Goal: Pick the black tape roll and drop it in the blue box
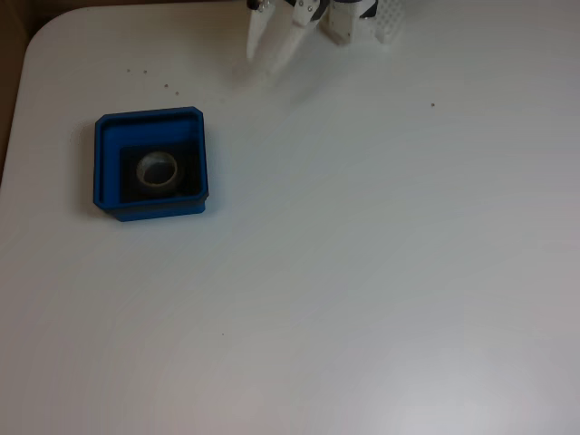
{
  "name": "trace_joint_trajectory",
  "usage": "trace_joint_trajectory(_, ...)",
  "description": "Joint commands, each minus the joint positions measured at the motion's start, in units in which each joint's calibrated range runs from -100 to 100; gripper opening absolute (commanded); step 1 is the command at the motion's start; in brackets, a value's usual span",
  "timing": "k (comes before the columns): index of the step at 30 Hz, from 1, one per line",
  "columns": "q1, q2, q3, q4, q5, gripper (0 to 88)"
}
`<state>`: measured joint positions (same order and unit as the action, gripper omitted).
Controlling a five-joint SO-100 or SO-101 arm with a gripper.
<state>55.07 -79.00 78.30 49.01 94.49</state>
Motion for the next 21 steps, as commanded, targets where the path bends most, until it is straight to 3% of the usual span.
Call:
trace_joint_trajectory(1, -0.6, -4.4, 4.3, -1.6, 0.3, 14.2)
trace_joint_trajectory(12, -3.8, -5.5, 21.4, -20.7, 0.4, 14.2)
trace_joint_trajectory(21, -4.7, -13.0, 21.7, -21.9, 0.5, 14.2)
